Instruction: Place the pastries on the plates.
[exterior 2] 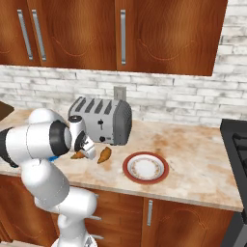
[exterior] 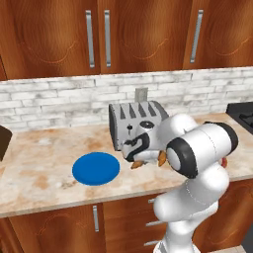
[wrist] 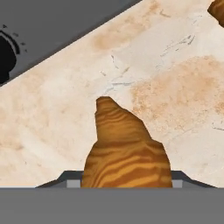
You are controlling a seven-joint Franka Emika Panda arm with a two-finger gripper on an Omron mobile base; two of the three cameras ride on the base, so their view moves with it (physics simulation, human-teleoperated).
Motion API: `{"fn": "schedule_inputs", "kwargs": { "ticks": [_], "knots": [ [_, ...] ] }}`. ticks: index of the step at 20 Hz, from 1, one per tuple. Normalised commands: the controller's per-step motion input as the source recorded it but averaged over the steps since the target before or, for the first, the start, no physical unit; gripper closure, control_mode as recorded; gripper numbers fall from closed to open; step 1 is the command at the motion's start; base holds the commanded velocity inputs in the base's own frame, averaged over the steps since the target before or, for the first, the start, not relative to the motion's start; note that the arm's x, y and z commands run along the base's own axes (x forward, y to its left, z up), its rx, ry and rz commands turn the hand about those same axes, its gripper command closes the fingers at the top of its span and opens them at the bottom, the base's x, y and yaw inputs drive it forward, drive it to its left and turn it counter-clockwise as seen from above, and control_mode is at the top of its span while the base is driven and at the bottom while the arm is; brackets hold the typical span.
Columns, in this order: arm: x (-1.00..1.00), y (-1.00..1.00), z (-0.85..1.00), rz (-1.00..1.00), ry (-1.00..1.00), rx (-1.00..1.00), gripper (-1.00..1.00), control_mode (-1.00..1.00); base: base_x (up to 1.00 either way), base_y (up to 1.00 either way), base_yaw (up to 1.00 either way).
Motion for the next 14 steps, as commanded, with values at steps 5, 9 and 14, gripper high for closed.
{"fn": "schedule_inputs", "kwargs": {
  "ticks": [5,9,14],
  "knots": [
    [-0.04,0.01,0.55,0.05,-0.2,0.0,1.0,-1.0,0.0,0.0,0.0],
    [-0.02,0.15,0.73,0.05,0.05,0.0,1.0,-1.0,0.0,0.0,0.0],
    [-0.12,0.57,0.75,0.04,0.1,0.0,1.0,-1.0,0.0,0.0,0.0]
  ]
}}
